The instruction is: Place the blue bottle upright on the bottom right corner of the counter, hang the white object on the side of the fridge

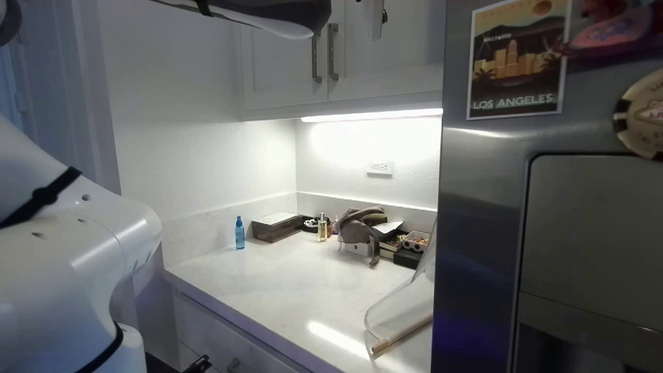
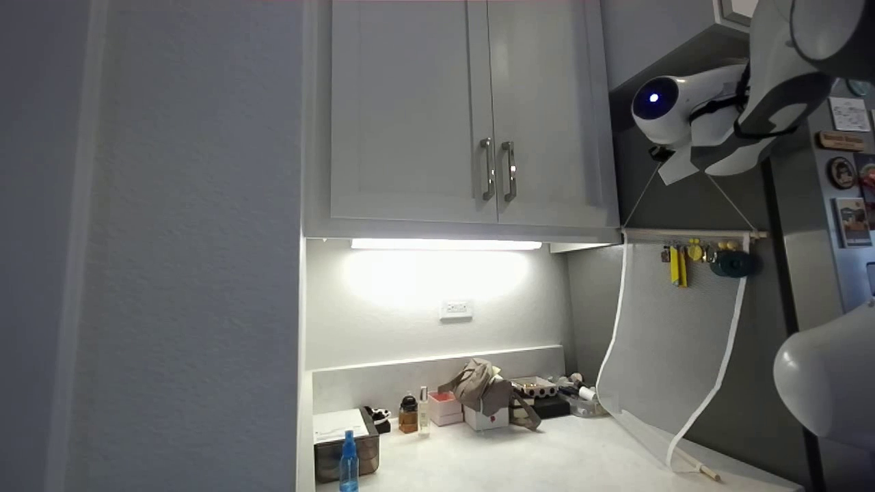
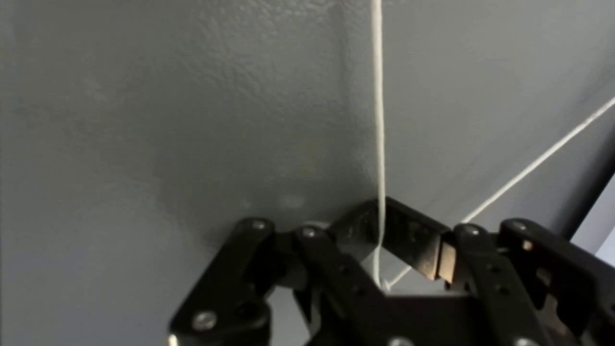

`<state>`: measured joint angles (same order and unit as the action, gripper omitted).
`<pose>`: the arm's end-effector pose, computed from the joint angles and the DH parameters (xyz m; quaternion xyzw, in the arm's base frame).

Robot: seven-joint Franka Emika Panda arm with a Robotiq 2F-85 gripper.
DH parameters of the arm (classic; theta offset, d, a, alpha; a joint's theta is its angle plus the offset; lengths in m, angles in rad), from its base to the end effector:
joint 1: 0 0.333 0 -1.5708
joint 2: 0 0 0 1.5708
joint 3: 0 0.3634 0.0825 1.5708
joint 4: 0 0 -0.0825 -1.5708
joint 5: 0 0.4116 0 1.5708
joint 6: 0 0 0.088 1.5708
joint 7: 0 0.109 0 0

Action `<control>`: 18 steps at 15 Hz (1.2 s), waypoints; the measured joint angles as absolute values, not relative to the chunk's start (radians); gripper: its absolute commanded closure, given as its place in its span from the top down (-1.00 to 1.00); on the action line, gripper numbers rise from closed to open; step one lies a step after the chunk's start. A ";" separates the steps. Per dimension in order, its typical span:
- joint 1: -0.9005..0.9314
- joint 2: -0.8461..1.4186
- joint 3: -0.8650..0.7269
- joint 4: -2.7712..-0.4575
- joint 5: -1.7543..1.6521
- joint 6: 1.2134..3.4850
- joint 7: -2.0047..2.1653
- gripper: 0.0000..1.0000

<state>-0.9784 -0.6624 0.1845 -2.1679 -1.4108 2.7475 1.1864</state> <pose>0.3256 -0.2235 0.7840 0.6256 -0.3023 0.5165 0.5004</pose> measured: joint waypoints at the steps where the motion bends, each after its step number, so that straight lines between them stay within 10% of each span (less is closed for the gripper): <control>1: -0.974 -0.662 0.179 -2.161 -1.394 2.749 1.185 -0.97; 18: -0.892 -0.659 0.100 -2.115 -1.333 2.776 1.183 -0.97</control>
<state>-0.8925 -0.6590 0.0998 -2.1153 -1.3328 2.7763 1.1828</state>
